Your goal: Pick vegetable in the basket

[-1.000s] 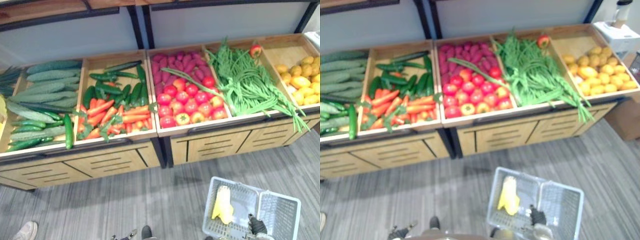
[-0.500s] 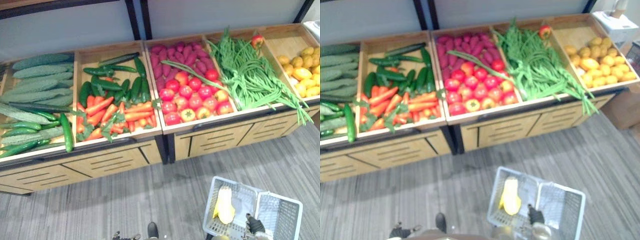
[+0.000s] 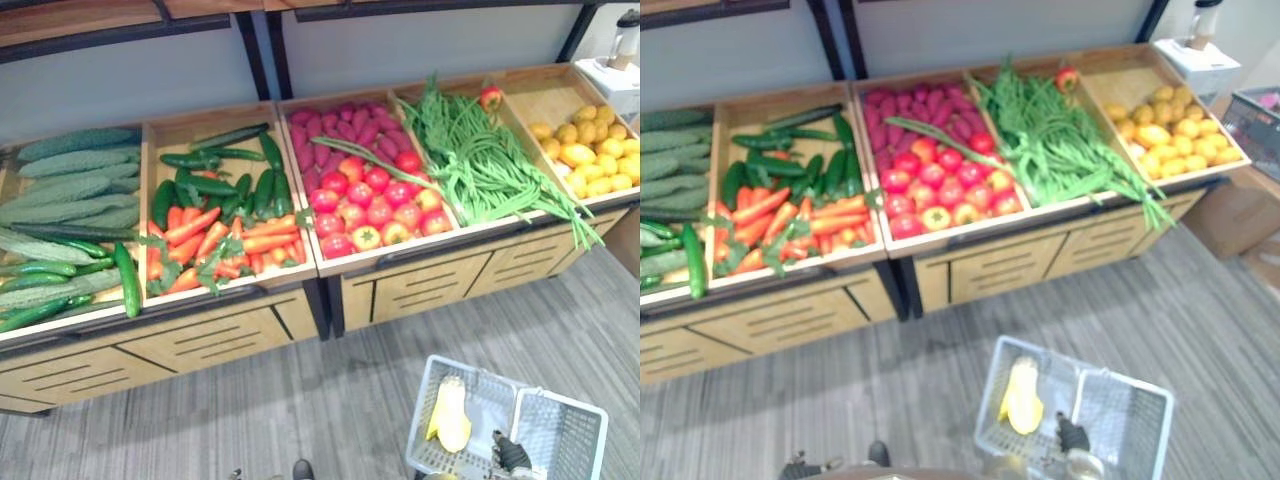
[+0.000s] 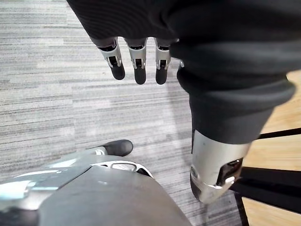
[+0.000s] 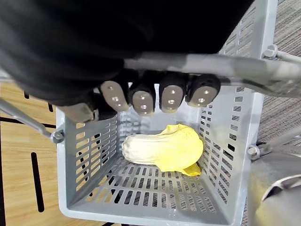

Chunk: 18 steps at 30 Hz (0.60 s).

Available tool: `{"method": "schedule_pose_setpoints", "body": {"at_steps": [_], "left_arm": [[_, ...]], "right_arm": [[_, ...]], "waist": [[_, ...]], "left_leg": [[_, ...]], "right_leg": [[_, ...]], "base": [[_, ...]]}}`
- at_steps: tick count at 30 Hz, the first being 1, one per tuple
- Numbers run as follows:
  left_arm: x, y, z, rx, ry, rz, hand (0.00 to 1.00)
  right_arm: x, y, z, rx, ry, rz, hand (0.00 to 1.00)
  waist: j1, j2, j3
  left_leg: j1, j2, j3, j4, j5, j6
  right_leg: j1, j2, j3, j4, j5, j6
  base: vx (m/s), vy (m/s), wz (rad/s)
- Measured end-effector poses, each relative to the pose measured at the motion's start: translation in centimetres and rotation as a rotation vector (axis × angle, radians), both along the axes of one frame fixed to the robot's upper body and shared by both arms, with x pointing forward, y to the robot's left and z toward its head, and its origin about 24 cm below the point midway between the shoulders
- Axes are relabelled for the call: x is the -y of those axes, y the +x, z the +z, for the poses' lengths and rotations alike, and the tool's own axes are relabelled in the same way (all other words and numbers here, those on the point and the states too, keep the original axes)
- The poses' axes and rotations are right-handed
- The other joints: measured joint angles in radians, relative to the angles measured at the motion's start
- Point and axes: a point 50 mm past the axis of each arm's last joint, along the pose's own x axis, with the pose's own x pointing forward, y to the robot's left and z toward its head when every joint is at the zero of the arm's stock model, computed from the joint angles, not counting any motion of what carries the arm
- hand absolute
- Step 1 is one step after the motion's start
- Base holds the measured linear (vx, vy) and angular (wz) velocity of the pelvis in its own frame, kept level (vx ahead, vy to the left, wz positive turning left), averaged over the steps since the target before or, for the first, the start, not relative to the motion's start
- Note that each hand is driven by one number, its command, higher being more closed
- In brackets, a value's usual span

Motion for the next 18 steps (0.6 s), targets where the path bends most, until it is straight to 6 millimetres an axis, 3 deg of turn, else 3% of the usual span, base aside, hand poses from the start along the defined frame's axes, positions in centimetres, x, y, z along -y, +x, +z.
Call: {"method": "schedule_pose_setpoints", "body": {"at_steps": [3,5,7,9,14,18], "left_arm": [[-0.1,-0.1,0.0,0.003,0.002,0.007,0.0],[-0.4,0.5,0.2,0.028,0.011,0.014,0.0],[-0.2,0.6,0.2,0.034,0.006,0.015,0.0],[0.4,0.7,0.1,0.037,-0.008,0.017,0.0],[0.4,0.6,0.2,0.043,-0.008,0.04,0.0],[0.4,-0.1,0.0,0.024,-0.013,0.07,0.0]], "right_arm": [[-0.1,0.1,0.1,0.011,-0.002,0.007,1.0],[0.1,-0.2,0.0,0.007,-0.005,0.0,1.0],[0.7,-0.4,0.1,0.006,-0.017,-0.015,1.0],[1.3,-0.6,0.2,0.005,-0.026,-0.04,1.0],[1.3,-0.8,0.1,0.001,-0.017,-0.068,1.0],[1.0,-1.0,0.0,-0.007,-0.006,-0.076,1.0]], "waist": [[0.004,-0.001,0.016],[0.0,-0.014,0.026],[0.009,0.003,0.031],[0.01,0.013,0.03],[0.023,0.001,0.033],[0.021,-0.001,0.031]], "left_leg": [[-0.077,0.039,-0.016,0.235,-0.096,0.002],[-0.159,0.043,-0.076,0.421,-0.095,0.012],[-0.195,0.05,-0.111,0.506,-0.092,0.015],[-0.194,0.052,-0.109,0.498,-0.076,0.012],[-0.184,0.046,-0.106,0.412,-0.005,0.006],[-0.1,0.053,-0.107,0.25,-0.016,-0.011]], "right_leg": [[-0.004,0.0,0.012,0.059,-0.067,-0.011],[0.009,-0.016,0.007,0.09,-0.092,-0.011],[0.027,-0.017,0.003,0.111,-0.106,-0.018],[0.029,-0.019,-0.006,0.124,-0.111,-0.014],[0.033,-0.027,-0.021,0.087,-0.094,-0.027],[0.049,0.01,-0.009,0.014,-0.049,-0.032]], "base": [[0.0,-0.051,-0.01],[-0.01,-0.1,0.19],[0.04,-0.085,0.1],[0.07,-0.039,0.15],[0.06,-0.038,0.08],[0.07,0.036,-0.06]]}}
